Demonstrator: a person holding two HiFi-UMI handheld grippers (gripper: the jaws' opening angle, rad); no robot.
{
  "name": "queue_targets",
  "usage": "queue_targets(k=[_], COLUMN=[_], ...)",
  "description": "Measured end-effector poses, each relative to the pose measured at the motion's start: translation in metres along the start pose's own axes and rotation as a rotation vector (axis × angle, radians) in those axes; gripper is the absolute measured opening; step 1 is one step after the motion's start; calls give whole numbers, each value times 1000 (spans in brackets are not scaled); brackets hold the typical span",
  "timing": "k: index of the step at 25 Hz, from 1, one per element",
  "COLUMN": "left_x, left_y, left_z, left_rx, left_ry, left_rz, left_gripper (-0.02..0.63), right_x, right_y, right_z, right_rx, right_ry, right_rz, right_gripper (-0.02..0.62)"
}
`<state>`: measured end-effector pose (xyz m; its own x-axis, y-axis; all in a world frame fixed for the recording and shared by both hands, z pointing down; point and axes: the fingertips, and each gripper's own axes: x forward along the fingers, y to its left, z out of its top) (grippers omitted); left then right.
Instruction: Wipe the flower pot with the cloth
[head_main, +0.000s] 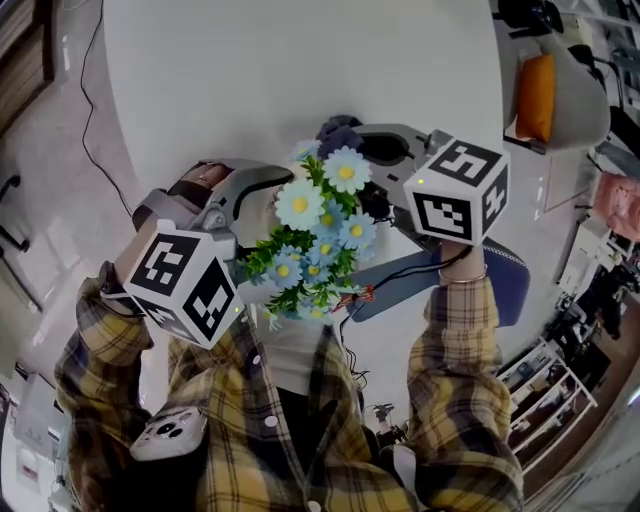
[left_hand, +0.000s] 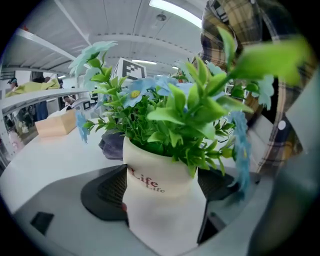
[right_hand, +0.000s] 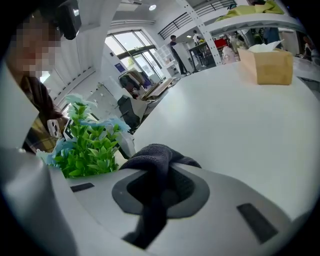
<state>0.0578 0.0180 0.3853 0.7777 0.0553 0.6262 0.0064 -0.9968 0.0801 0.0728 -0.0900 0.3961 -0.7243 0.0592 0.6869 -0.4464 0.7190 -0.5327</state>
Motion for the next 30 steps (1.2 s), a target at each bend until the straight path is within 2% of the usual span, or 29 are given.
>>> queue_targets(k=[6,8,11,18,21,25,27,30], left_x=[5,2,-4,-15,-18,-19,-16,-17], left_y=[-1,-1,1,4,9,5,-5,-33], left_z=[11,6,-10,-20,-23,-28,-32,-34], left_rx=[44,33,-30,-212,-285,-425,-448,-435], left_ry=[17,11,-10,-83,-104,-115,-99,-84], left_rz=[-54,-63,-43,110,204,334,358,371], left_gripper=[451,453,453,453,453,453,453,453], right_x=[-18,-14,-7,-27,-36,-49,-51,-48], right_y=[-2,0,-1,-8,-15,-18,-18,-4], right_z=[-8,-6,-6,-17,-23,-35,-41,-51], right_rx=[47,61,88,218,263,318,336,364], right_ry=[-50,-67,-104,-247,-291,-328,-338,-351], right_rz=[-4,-13,-44,-172,-223,-263,-277,-291], right_gripper=[32,32,32,32,32,32,32,32])
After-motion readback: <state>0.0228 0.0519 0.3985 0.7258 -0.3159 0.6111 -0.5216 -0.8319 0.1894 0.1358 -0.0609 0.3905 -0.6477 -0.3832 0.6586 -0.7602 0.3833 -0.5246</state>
